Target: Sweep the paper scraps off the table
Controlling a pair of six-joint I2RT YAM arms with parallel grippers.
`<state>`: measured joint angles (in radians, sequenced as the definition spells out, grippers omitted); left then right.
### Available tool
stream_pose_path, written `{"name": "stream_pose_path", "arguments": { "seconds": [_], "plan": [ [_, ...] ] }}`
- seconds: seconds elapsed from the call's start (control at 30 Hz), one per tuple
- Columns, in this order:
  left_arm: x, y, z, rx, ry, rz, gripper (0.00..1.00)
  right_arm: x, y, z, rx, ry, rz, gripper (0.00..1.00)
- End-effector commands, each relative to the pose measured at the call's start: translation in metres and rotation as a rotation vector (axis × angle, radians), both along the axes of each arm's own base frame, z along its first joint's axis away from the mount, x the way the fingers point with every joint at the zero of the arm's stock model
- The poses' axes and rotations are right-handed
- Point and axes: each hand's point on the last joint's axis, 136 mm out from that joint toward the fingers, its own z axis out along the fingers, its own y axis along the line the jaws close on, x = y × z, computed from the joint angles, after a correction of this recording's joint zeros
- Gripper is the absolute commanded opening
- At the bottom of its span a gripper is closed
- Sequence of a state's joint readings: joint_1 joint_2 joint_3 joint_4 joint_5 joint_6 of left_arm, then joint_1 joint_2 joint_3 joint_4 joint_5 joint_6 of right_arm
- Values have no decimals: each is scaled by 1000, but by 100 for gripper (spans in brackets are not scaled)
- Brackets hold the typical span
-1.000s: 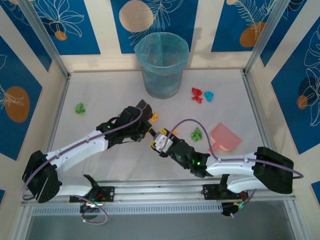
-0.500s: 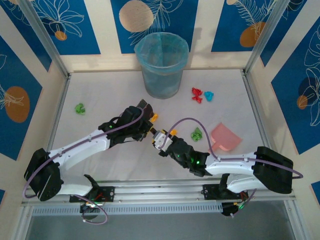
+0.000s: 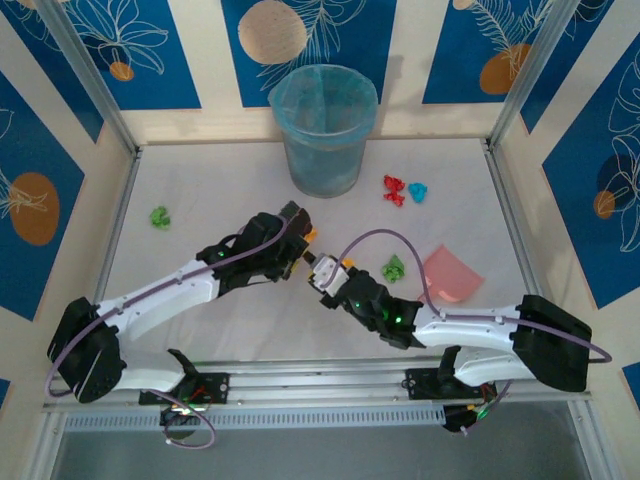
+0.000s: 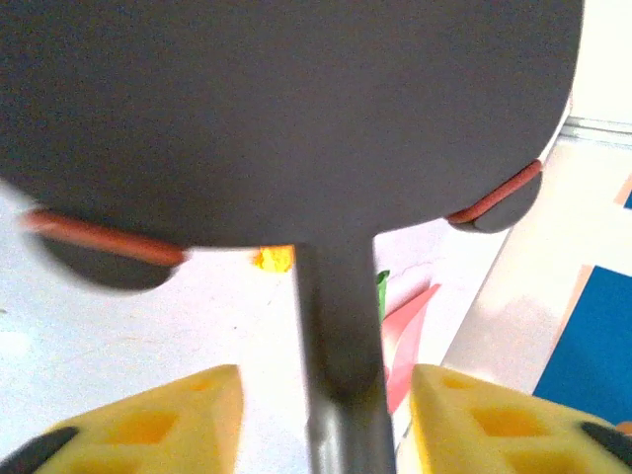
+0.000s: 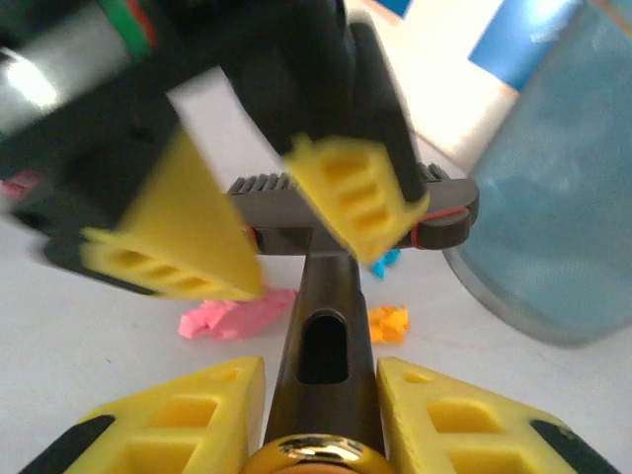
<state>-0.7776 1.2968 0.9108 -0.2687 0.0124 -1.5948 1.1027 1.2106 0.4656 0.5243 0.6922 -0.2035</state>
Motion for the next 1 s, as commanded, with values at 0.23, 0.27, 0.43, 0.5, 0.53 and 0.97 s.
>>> {"name": "stream_pose_path", "arguments": {
  "seconds": [0.23, 0.27, 0.43, 0.5, 0.53, 0.97],
  "plan": [
    [-4, 23, 53, 48, -186, -11, 100, 10, -35, 45, 276, 303, -75, 0],
    [-4, 26, 59, 64, -217, -20, 100, 9, -37, 50, 305, 347, -74, 0],
    [-8, 48, 92, 175, -429, -87, 100, -3, -47, 77, 422, 523, -51, 0],
    [-11, 51, 102, 196, -522, -128, 100, -8, -50, 83, 458, 592, -45, 0],
    [-13, 53, 105, 204, -563, -152, 100, -10, -53, 85, 479, 637, -55, 0],
    [-47, 67, 120, 313, -869, -370, 100, -35, -111, 96, 669, 959, -228, 0]
  ]
}}
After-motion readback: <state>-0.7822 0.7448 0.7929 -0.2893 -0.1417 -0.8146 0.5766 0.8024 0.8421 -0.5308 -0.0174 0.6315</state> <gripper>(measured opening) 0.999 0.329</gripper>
